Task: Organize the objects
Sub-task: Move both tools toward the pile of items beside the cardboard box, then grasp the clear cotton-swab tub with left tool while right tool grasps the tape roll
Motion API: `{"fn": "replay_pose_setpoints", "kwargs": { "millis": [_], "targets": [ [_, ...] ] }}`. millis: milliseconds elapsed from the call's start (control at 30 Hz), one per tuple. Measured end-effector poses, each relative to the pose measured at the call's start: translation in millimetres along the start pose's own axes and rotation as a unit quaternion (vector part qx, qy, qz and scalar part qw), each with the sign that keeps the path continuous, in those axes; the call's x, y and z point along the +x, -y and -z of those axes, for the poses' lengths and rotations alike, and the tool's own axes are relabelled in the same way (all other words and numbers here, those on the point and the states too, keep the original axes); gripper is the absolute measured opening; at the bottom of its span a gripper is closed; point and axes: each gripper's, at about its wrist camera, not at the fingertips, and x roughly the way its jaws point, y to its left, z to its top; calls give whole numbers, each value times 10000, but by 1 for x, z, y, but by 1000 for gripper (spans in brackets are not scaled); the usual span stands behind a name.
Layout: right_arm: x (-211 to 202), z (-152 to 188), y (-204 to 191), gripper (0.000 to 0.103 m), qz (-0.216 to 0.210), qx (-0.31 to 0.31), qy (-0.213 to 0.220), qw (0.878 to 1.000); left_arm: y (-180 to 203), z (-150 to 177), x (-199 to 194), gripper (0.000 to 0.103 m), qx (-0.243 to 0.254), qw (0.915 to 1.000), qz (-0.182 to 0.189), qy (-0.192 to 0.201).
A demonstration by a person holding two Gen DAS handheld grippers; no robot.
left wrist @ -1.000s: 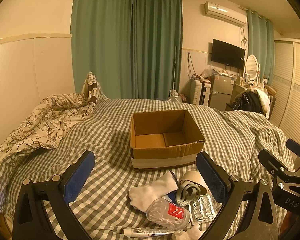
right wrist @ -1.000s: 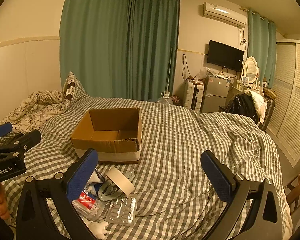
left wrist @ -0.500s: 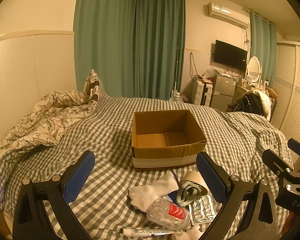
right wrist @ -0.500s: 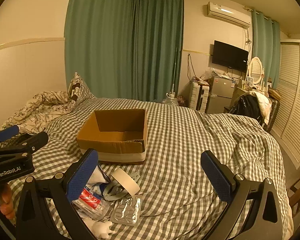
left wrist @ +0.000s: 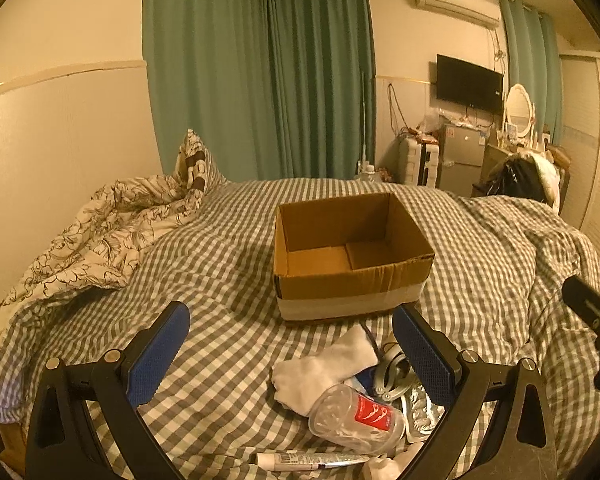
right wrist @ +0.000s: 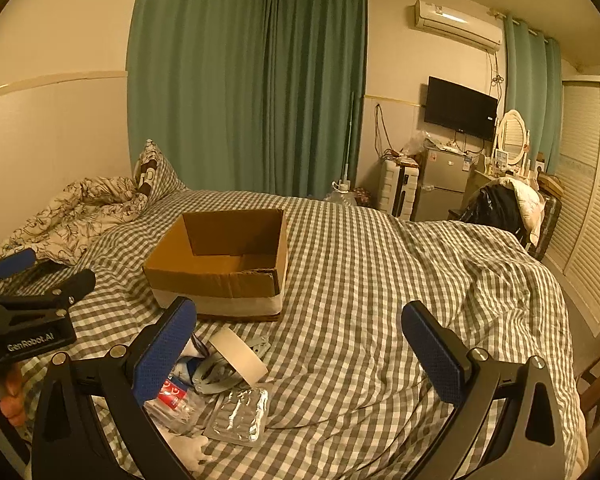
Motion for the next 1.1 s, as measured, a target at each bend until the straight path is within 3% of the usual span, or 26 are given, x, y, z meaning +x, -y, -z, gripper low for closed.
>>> {"fn": "replay_pose_setpoints", "kwargs": {
  "millis": [133, 333, 533, 767, 800, 833, 900, 933, 967, 1000, 1033, 1100],
  "targets": [
    [10, 5, 8, 103, 16, 64, -149, 9999, 7, 10, 10, 103, 86, 9997, -27, -211],
    [25, 20, 10, 103, -94, 35, -606, 9981, 22, 43, 51, 103, 218, 9939, -127, -1077],
    [31, 30, 13, 103, -41, -52, -748, 9972, 32, 80, 89, 103, -47, 9832, 219, -1812],
    [48, 45, 19, 103, 54, -8, -1005, 9949, 55, 102, 104, 100, 26, 9798, 794, -1833],
    [48, 45, 19, 103, 25, -6, -1028, 9947, 56, 103, 104, 93, 79, 9805, 787, -1801],
    [49, 45, 18, 103, 5, -12, -1038, 9946, 58, 105, 102, 79, 195, 9832, 674, -1685],
    [51, 46, 16, 103, -28, -51, -1046, 9945, 58, 103, 96, 68, 348, 9860, 632, -1506],
    [52, 46, 15, 103, -33, -69, -1048, 9945, 56, 99, 92, 53, 326, 9863, 659, -1477],
    [52, 46, 14, 103, -42, -85, -1051, 9944, 52, 93, 88, 45, 273, 9871, 673, -1426],
    [54, 45, 11, 103, -75, -120, -1052, 9944, 48, 85, 80, 26, 203, 9881, 728, -1343],
    [56, 45, 9, 103, -101, -160, -1049, 9943, 45, 77, 76, 17, 191, 9889, 751, -1264],
    [64, 43, 2, 103, -106, -335, -1118, 9931, 42, 62, 69, 17, 344, 9913, 704, -1060]
  ]
}}
